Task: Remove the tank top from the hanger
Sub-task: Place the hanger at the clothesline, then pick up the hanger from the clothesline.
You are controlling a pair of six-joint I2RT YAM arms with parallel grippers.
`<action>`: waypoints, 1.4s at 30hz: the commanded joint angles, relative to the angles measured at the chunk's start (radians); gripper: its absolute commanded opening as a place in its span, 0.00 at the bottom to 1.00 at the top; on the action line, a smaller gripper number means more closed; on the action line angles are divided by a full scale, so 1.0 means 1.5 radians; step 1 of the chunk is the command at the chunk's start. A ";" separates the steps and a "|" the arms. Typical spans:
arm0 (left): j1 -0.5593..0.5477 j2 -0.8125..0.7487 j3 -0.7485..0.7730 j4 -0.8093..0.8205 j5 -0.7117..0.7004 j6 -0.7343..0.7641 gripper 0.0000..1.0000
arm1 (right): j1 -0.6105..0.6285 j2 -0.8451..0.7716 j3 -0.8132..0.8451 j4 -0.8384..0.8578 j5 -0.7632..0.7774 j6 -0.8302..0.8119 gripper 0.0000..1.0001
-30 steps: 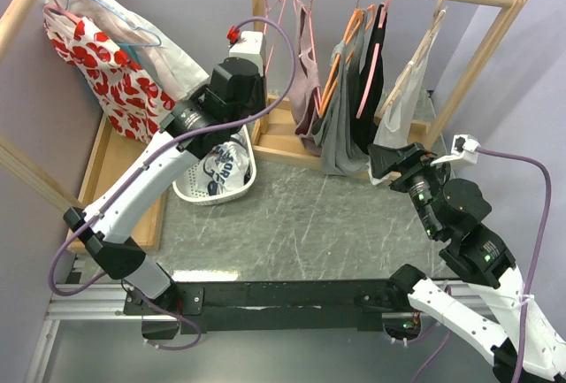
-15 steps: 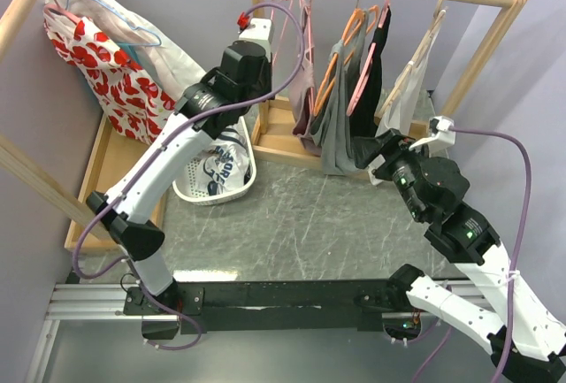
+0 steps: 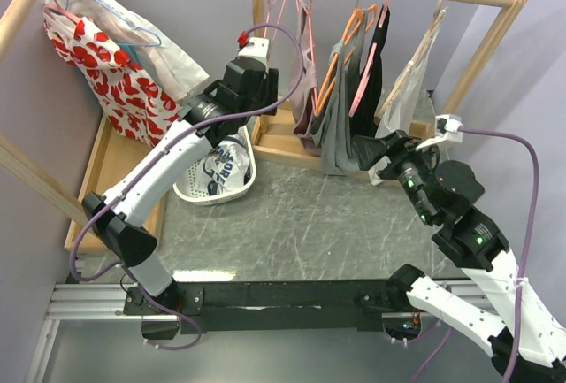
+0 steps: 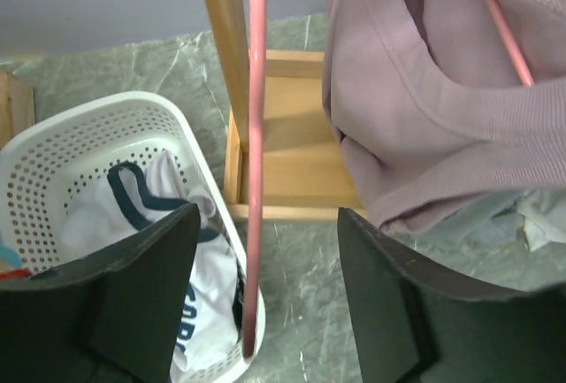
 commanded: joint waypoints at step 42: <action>-0.038 0.050 0.114 0.199 0.155 -0.050 0.99 | -0.011 -0.008 0.006 -0.005 0.088 -0.030 0.96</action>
